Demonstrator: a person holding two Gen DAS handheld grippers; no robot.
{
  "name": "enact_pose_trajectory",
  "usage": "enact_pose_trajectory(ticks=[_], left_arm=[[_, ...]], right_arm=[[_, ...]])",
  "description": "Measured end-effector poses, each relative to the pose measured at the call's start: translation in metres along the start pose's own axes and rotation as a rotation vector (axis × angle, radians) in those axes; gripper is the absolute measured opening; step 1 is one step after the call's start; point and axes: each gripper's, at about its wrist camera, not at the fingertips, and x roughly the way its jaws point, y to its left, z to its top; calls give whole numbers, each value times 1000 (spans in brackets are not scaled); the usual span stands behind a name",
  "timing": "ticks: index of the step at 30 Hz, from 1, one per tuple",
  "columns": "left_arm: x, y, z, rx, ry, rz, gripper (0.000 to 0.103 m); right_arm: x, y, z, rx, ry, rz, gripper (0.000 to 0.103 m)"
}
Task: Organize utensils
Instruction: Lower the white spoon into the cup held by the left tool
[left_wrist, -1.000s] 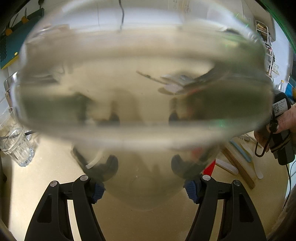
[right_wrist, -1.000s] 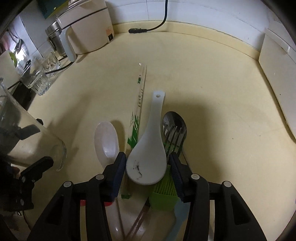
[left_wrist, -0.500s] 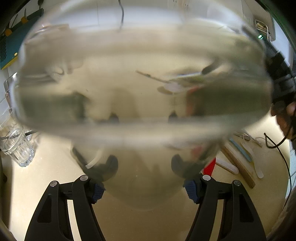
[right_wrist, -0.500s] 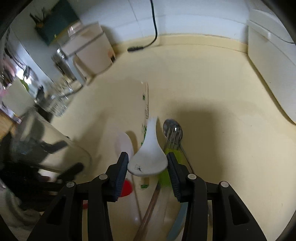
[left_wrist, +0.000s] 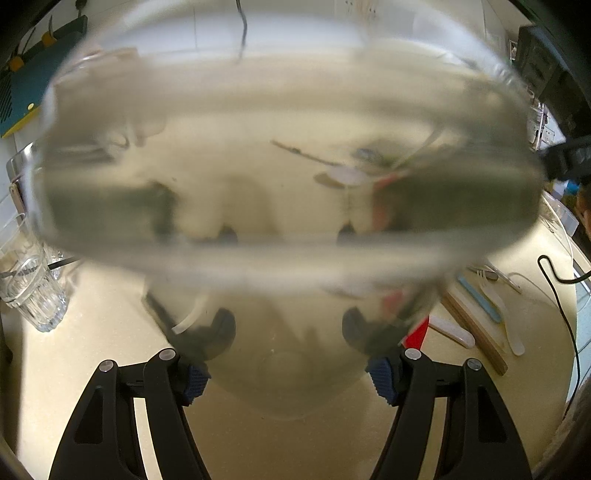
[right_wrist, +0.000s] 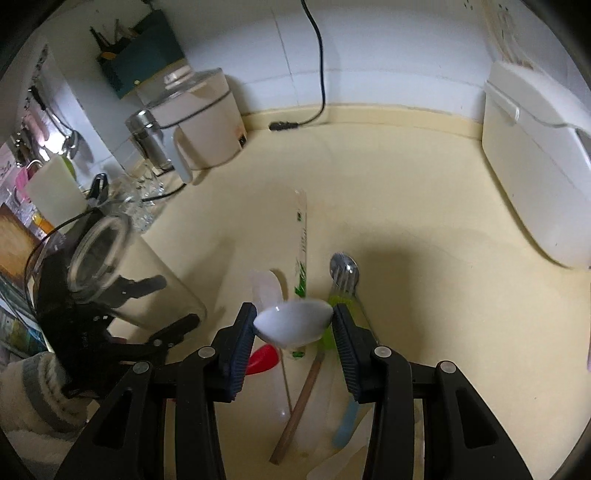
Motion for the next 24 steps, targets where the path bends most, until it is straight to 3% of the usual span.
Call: enact_pose_trajectory(ticks=[6,10,17,19,24], left_arm=[[0,0,0,-1,0,0,74],[0,0,0,-1,0,1,74],[1,1,0,-1,0,2,74],[1,1,0,0,1,3,74],[1,1,0,2,1,3,74]], right_arm=[[-30,13,11,-24,-57,10,42],[-60,31,27,-54,-126,63,42],[-109,69,65,-63,-264,354,42],[-104,82,71,-85,-256,406,42],[-55,103,64,-153,-139,355,42]])
